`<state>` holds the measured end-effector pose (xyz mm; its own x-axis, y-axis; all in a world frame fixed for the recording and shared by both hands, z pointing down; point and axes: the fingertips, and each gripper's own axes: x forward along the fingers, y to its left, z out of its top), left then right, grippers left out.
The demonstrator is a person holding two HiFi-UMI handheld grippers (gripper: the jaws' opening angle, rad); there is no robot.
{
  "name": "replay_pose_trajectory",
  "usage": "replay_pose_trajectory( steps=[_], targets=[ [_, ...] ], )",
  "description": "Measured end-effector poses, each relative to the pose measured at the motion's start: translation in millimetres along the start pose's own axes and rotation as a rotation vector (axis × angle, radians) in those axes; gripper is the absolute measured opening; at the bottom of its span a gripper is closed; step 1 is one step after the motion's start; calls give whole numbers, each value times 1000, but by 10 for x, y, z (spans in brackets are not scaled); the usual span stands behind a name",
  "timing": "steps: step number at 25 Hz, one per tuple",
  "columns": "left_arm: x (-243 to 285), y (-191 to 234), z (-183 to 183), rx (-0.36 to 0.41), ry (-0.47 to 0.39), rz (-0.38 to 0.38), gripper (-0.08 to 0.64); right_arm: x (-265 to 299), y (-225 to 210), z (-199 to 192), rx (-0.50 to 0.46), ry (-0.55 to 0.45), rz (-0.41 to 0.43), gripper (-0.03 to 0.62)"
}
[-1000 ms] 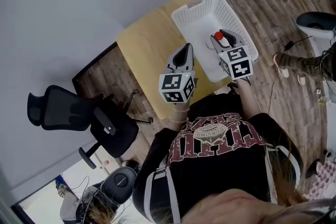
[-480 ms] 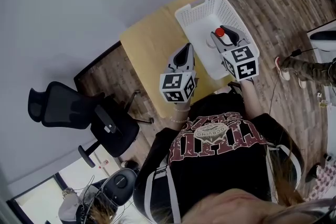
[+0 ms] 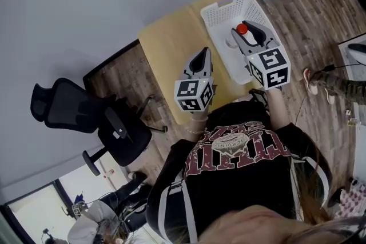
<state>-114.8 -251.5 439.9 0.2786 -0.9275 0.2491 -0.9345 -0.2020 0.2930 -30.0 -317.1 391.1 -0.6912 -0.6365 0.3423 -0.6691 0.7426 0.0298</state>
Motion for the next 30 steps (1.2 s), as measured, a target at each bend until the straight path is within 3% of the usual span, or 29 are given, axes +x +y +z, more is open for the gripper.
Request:
replay_pose_trajectory(
  steps=[14, 30],
  targets=[
    [-313, 244, 18, -32, -39, 82, 48, -39, 420, 570, -58, -119, 104, 164],
    [-738, 582, 7, -53, -70, 197, 48, 213, 1139, 655, -97, -125, 290, 164]
  ],
)
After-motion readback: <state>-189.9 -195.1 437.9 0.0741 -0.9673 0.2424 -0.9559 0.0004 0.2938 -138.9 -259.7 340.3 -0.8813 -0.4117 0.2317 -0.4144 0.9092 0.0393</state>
